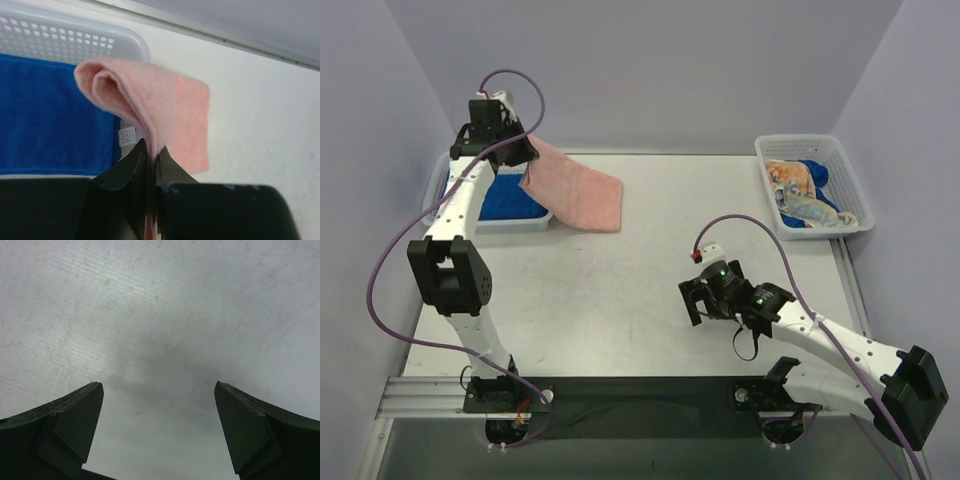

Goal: Fold and stack the towels
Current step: Neatly place the folded towel into the bin

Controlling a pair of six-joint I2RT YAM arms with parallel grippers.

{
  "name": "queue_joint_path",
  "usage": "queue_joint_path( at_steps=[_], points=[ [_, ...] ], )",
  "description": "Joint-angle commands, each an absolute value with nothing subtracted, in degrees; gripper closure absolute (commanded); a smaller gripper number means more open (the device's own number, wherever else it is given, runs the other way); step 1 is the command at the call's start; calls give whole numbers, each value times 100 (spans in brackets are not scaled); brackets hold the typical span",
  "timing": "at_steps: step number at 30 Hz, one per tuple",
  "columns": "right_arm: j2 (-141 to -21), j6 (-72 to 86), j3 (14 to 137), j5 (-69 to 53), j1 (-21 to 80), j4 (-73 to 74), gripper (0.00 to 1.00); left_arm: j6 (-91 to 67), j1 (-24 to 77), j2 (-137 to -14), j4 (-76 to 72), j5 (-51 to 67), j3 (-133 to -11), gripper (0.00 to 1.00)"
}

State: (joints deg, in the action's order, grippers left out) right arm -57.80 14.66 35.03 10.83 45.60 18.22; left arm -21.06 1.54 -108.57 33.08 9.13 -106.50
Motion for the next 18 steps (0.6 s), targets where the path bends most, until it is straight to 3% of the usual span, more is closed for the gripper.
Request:
queue_joint_path(
  at_steps=[1, 13, 18],
  points=[
    [-5967, 1345, 3832, 1134, 4491, 1942, 0, -1872, -139, -10872, 3813, 905, -11512, 100],
    [-6284, 1283, 4034, 1072, 4447, 1942, 0, -1310, -597, -11636, 5484, 756, -13876, 100],
    [-6381, 1231, 4104, 1020, 4421, 1951, 0, -1266, -808, -11602, 5607, 747, -14001, 100]
  ],
)
